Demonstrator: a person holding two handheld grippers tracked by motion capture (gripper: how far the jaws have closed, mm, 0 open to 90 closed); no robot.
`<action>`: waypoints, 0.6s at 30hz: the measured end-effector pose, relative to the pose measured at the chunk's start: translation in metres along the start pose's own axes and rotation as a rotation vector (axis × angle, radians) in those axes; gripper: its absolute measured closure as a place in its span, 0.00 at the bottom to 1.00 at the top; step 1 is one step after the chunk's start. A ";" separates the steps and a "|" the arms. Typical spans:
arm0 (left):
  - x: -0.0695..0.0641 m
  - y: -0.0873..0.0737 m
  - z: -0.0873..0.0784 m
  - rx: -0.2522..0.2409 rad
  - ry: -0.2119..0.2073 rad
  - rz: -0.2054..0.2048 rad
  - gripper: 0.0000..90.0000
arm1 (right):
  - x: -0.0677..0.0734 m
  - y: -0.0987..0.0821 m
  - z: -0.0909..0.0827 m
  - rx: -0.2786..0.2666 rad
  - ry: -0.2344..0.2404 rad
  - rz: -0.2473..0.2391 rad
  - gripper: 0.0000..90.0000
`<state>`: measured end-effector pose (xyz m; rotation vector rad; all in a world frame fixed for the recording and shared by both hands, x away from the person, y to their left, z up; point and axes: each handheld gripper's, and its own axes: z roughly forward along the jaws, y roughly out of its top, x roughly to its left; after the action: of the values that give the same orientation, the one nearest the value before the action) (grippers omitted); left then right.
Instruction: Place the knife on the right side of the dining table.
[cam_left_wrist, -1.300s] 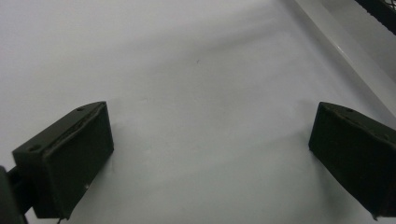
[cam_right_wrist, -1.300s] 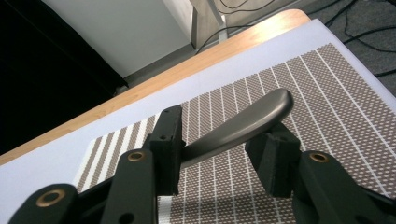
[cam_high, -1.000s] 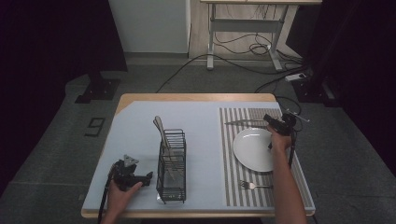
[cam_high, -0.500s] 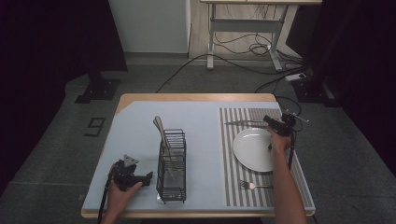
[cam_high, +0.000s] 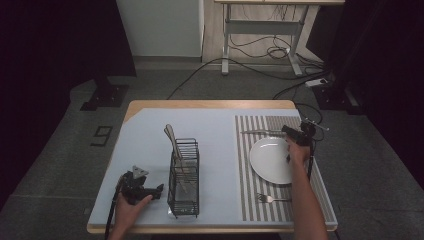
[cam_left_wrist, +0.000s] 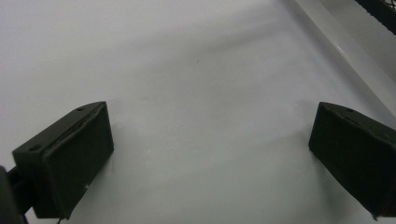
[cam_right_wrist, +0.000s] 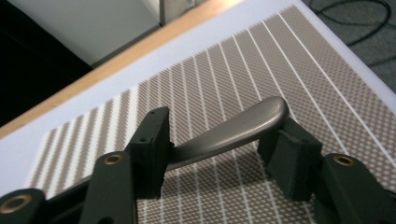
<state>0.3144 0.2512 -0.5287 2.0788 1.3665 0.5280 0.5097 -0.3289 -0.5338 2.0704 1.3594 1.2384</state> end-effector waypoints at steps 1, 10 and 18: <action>0.000 0.000 0.000 0.000 0.000 0.000 0.00 | 0.000 0.000 0.000 0.003 -0.004 0.001 0.47; 0.000 0.000 0.000 0.000 0.000 0.000 0.00 | 0.002 0.001 -0.001 0.015 -0.033 -0.005 0.45; 0.000 0.000 0.000 0.000 0.000 0.000 0.00 | 0.003 0.004 -0.007 0.004 -0.033 0.006 0.44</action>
<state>0.3143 0.2512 -0.5287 2.0791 1.3662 0.5281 0.5066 -0.3290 -0.5260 2.0897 1.3437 1.1999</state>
